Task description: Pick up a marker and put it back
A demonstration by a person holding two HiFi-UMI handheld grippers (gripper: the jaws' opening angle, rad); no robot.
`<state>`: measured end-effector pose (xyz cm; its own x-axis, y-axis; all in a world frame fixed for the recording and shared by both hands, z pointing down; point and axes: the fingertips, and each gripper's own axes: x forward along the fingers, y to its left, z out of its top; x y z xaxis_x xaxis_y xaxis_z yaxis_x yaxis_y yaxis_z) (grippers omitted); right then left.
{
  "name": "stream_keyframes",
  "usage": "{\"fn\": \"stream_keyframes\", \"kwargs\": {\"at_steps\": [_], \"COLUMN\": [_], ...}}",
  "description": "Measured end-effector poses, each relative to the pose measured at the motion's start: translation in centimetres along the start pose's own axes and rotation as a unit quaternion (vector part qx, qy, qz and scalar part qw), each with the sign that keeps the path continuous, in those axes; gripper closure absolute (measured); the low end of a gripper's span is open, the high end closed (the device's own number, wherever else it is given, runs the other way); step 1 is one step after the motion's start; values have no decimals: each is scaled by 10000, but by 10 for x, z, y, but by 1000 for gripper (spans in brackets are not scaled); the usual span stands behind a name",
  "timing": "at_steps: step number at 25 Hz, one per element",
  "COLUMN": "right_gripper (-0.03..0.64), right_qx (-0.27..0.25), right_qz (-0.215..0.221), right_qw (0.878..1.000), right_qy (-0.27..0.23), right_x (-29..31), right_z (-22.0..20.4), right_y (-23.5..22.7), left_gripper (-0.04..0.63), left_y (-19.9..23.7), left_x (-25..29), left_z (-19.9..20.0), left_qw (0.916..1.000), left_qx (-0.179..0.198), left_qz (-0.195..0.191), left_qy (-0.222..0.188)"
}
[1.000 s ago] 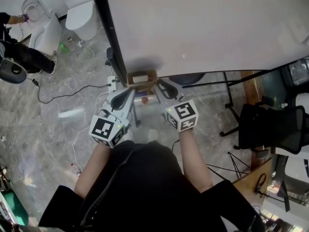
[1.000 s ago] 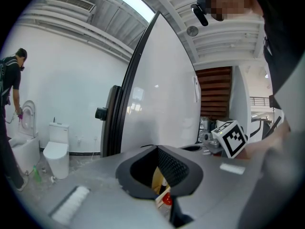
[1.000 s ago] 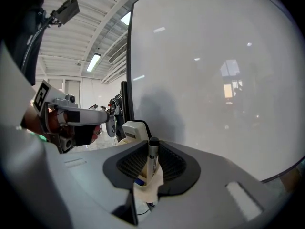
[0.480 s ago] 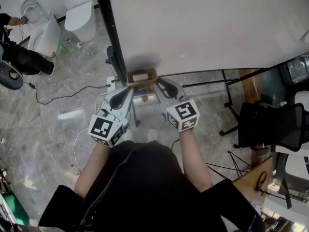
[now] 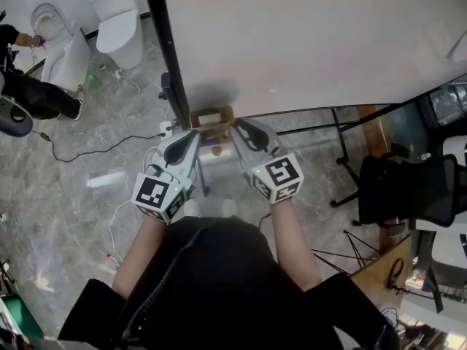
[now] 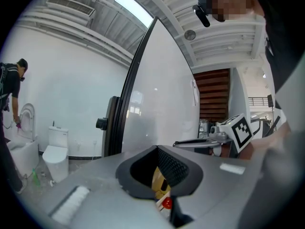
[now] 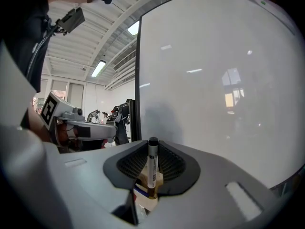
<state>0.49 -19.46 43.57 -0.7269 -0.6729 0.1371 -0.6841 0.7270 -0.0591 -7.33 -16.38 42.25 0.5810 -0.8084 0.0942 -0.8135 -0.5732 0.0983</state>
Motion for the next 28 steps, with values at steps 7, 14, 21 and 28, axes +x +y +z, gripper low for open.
{"fn": "stream_keyframes", "kwargs": {"at_steps": [7, 14, 21, 28], "right_gripper": [540, 540, 540, 540], "right_qx": [-81, -144, -253, -312], "right_qz": [-2, 2, -2, -48], "right_qw": [9999, 9996, 9989, 9982], "right_qy": [-111, -254, -384, -510], "right_x": [-7, -15, -21, -28], "right_z": [12, 27, 42, 53], "right_y": [3, 7, 11, 12], "left_gripper": [591, 591, 591, 591], "left_y": [-1, 2, 5, 2], "left_x": [0, -3, -3, -3], "left_z": [4, 12, 22, 31], "left_qw": [9999, 9998, 9995, 9990], "left_qx": [86, 136, 182, 268], "left_qz": [-43, -15, -14, -87], "left_qy": [-89, -156, -257, -342]}}
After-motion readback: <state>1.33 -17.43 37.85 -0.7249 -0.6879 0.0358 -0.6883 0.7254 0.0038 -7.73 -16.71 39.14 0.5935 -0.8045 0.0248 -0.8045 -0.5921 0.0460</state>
